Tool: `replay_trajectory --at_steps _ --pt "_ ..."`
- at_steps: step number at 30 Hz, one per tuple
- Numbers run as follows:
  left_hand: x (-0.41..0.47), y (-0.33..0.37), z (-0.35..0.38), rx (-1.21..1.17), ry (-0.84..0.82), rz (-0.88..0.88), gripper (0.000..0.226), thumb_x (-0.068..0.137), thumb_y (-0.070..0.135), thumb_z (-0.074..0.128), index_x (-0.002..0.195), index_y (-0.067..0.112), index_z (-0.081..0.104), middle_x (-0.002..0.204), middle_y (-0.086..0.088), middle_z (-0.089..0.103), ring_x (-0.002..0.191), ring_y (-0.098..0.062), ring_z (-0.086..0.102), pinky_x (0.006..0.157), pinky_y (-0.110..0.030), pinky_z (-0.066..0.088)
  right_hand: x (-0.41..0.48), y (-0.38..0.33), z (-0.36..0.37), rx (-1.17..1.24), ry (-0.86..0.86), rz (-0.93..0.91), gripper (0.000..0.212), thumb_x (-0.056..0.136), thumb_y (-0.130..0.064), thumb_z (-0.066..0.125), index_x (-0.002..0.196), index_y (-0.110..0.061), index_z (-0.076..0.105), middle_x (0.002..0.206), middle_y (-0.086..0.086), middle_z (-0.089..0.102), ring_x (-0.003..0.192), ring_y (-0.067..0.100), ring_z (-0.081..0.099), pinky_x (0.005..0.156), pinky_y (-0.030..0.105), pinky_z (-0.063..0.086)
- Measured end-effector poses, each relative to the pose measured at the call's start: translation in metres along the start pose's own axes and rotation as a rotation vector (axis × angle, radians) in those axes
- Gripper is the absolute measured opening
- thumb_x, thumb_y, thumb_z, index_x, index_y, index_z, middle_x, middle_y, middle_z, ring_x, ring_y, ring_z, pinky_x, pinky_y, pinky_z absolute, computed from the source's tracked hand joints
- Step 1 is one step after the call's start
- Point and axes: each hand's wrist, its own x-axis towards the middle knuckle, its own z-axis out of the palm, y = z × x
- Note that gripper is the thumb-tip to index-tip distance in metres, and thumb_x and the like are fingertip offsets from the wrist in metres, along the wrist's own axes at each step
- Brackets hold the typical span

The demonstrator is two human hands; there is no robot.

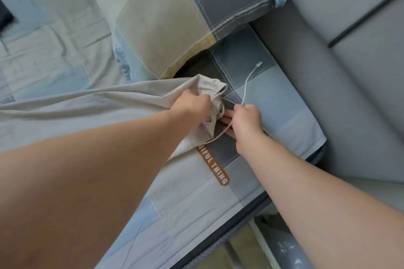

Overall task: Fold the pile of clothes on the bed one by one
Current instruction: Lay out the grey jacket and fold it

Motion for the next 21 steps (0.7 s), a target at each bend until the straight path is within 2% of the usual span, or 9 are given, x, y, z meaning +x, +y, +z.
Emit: replay_trajectory --at_steps 3,5,6,8,10,12,15,19,21 --pt "0.007 -0.014 0.009 0.258 0.043 0.058 0.053 0.096 0.04 0.045 0.146 0.021 0.046 0.143 -0.009 0.048 0.126 -0.034 0.051 0.105 -0.042 0.043 0.01 0.003 -0.011 -0.334 0.357 -0.295 0.028 0.094 -0.012 0.054 0.121 -0.016 0.047 0.126 0.008 0.053 0.105 0.027 0.057 0.085 0.034 0.044" --pt "0.005 -0.023 0.012 0.368 0.022 0.114 0.058 0.096 0.044 0.045 0.15 0.024 0.039 0.152 -0.009 0.036 0.137 -0.035 0.039 0.115 -0.045 0.033 0.005 0.0 -0.013 -0.454 0.276 -0.559 0.022 0.094 -0.008 0.053 0.11 -0.022 0.052 0.117 0.0 0.054 0.104 0.019 0.055 0.08 0.026 0.037" --pt "0.004 -0.028 0.014 0.449 0.017 0.151 0.062 0.093 0.049 0.048 0.15 0.026 0.037 0.153 -0.007 0.033 0.141 -0.034 0.035 0.116 -0.048 0.031 0.002 -0.001 -0.012 -0.518 0.185 -0.591 0.02 0.095 -0.008 0.051 0.105 -0.024 0.056 0.11 -0.003 0.057 0.099 0.017 0.054 0.077 0.023 0.036" --pt "0.0 -0.041 0.016 0.682 0.021 0.24 0.074 0.083 0.059 0.061 0.145 0.028 0.036 0.151 -0.001 0.032 0.142 -0.029 0.033 0.112 -0.052 0.033 0.0 -0.002 -0.006 -0.611 0.065 -0.477 0.024 0.097 -0.008 0.047 0.108 -0.021 0.064 0.103 -0.003 0.059 0.093 0.017 0.051 0.076 0.023 0.035" --pt "0.0 -0.053 0.017 0.819 0.064 0.308 0.079 0.076 0.058 0.073 0.139 0.025 0.038 0.146 0.001 0.035 0.138 -0.028 0.036 0.104 -0.052 0.038 -0.002 -0.004 -0.002 -0.582 0.072 -0.337 0.027 0.095 -0.008 0.046 0.115 -0.017 0.062 0.109 0.001 0.057 0.09 0.02 0.047 0.075 0.025 0.035" --pt "0.004 -0.059 0.016 0.803 0.125 0.367 0.068 0.08 0.05 0.076 0.132 0.021 0.044 0.139 -0.004 0.04 0.131 -0.031 0.043 0.099 -0.05 0.044 -0.005 -0.001 0.0 -0.48 0.147 -0.306 0.023 0.093 -0.005 0.043 0.109 -0.019 0.055 0.114 0.002 0.054 0.082 0.019 0.047 0.066 0.027 0.035" --pt "0.013 -0.064 0.004 0.684 0.1 0.43 0.054 0.084 0.045 0.074 0.124 0.016 0.051 0.13 -0.008 0.047 0.121 -0.034 0.05 0.097 -0.046 0.046 -0.009 0.007 -0.001 -0.39 0.183 -0.31 0.021 0.093 -0.003 0.039 0.096 -0.019 0.052 0.095 -0.002 0.055 0.073 0.013 0.048 0.056 0.029 0.034" --pt "0.012 -0.078 -0.021 0.804 -0.034 0.537 0.073 0.083 0.038 0.071 0.147 0.022 0.04 0.149 -0.001 0.041 0.136 -0.025 0.042 0.11 -0.041 0.04 -0.015 0.023 -0.003 -0.375 0.095 -0.303 0.025 0.092 -0.004 0.044 0.082 -0.024 0.057 0.086 -0.002 0.064 0.077 0.019 0.061 0.06 0.029 0.046" --pt "0.005 -0.084 -0.026 0.963 -0.015 0.559 0.086 0.081 0.04 0.068 0.154 0.03 0.023 0.161 0.008 0.025 0.144 -0.023 0.029 0.11 -0.044 0.038 -0.016 0.028 0.0 -0.352 0.074 -0.277 0.026 0.087 -0.006 0.043 0.078 -0.025 0.059 0.09 0.002 0.07 0.083 0.026 0.068 0.074 0.042 0.058"
